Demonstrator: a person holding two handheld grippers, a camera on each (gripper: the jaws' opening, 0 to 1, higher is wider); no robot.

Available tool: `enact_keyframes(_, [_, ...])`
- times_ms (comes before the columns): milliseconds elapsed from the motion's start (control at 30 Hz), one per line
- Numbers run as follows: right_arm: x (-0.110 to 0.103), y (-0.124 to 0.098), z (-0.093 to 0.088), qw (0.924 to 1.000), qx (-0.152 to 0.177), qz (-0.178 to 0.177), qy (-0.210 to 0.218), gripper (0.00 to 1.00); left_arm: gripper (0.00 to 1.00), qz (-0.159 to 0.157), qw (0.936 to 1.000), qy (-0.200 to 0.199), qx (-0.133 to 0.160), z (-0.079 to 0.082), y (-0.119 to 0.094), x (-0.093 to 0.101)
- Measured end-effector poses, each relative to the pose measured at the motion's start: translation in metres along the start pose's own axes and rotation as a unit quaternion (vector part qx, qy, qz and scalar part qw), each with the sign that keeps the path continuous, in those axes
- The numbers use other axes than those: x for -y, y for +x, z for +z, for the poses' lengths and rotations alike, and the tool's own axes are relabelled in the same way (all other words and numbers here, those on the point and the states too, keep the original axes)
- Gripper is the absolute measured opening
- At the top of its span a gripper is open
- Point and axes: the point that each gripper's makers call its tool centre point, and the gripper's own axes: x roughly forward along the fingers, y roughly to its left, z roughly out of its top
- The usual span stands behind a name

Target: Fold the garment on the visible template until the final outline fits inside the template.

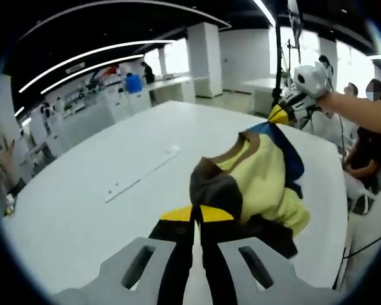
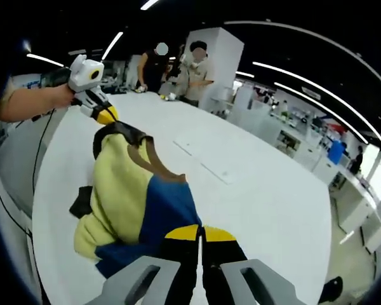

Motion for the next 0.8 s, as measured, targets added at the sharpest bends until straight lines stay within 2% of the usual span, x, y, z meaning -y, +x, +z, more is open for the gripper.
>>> enact_keyframes(267, [0.016, 0.022, -0.003, 1.0000, -0.007, -0.007, -0.001, 0.00, 0.00, 0.017, 0.9998, 0.001, -0.006, -0.003, 0.026, -0.018])
enact_keyframes(800, [0.026, 0.061, -0.025, 0.9994, -0.027, 0.003, 0.023, 0.00, 0.00, 0.017, 0.9992, -0.014, -0.034, -0.032, 0.060, -0.034])
